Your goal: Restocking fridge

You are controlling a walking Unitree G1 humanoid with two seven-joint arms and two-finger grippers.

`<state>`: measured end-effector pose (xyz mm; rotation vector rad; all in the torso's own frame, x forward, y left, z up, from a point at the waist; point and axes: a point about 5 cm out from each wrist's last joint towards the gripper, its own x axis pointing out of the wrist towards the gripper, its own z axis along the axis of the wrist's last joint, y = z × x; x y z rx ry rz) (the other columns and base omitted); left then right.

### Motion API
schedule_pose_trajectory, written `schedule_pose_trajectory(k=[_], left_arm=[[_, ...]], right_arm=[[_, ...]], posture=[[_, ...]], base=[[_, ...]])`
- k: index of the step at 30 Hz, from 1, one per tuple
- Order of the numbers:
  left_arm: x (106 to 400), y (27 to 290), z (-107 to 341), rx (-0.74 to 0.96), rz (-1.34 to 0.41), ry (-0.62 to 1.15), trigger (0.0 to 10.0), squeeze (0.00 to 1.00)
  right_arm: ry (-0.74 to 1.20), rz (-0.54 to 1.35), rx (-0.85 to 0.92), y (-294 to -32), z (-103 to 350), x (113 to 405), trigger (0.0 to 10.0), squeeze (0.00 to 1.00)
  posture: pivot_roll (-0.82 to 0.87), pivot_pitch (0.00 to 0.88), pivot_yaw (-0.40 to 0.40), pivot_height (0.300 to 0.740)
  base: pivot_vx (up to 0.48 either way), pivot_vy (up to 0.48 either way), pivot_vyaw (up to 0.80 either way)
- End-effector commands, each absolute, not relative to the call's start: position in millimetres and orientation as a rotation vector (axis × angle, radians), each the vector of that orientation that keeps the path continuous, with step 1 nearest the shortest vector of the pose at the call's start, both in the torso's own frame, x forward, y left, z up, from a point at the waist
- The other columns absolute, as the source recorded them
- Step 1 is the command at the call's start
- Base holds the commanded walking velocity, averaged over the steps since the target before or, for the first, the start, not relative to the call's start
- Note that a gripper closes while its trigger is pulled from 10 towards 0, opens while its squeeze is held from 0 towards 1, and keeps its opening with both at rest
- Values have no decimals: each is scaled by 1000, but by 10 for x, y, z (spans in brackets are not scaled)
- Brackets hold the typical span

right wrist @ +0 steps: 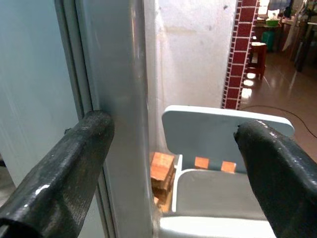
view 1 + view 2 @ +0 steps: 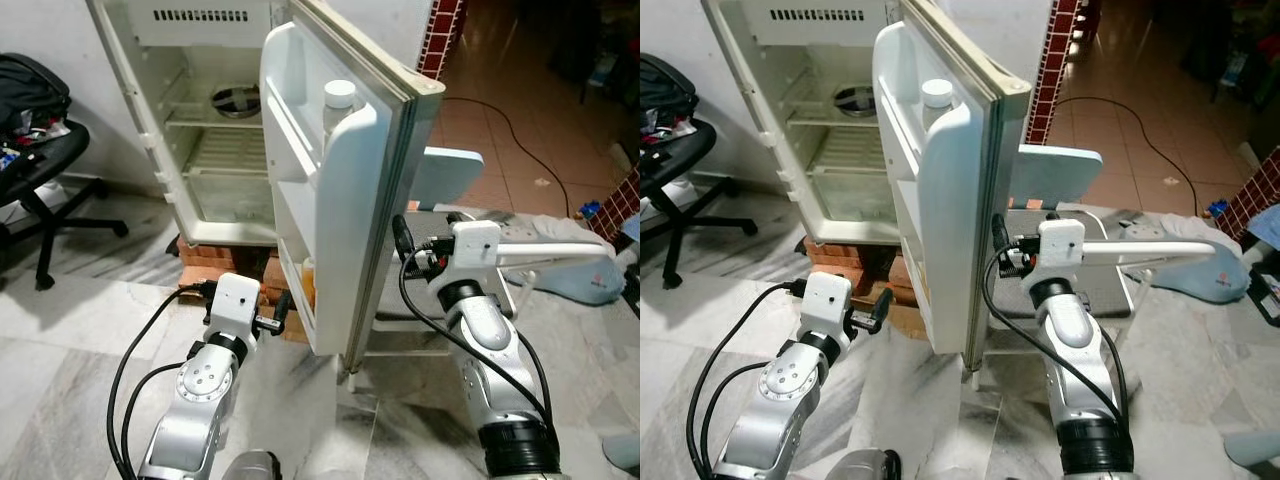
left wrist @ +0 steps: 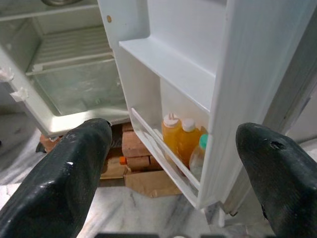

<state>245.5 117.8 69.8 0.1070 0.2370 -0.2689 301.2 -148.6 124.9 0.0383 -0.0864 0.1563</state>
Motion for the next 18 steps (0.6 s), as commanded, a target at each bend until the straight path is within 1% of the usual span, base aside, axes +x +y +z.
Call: schedule_pose_trajectory(k=[1, 6, 13, 14, 16, 18], left_arm=[[2456, 1164, 722, 114, -292, 238, 10000, 0], [2458, 1157, 713, 119, -302, 243, 10000, 0], [2463, 1150, 719, 127, -308, 242, 10000, 0], [2458, 1149, 719, 130, -311, 241, 10000, 0], [2455, 1149, 718, 131, -312, 240, 10000, 0], [2452, 1146, 718, 133, -317, 239, 10000, 0]], right_arm=[[-125, 186, 72, -1468, 1361, 3115, 10000, 0], [-151, 237, 124, -1423, 1498, 3268, 10000, 0], [-165, 309, 173, -1297, 1597, 3378, 10000, 0], [-162, 353, 200, -1235, 1607, 3378, 10000, 0], [-156, 386, 225, -1194, 1608, 3371, 10000, 0], [-137, 499, 331, -1060, 1625, 3317, 10000, 0]], posture=[[68, 25, 0, 740], [70, 25, 1, 740], [81, 26, -4, 740], [82, 26, -4, 740], [82, 26, -5, 740], [81, 27, -3, 740]], base=[[0, 0, 0], [0, 0, 0], [0, 0, 0], [0, 0, 0], [0, 0, 0], [0, 0, 0]])
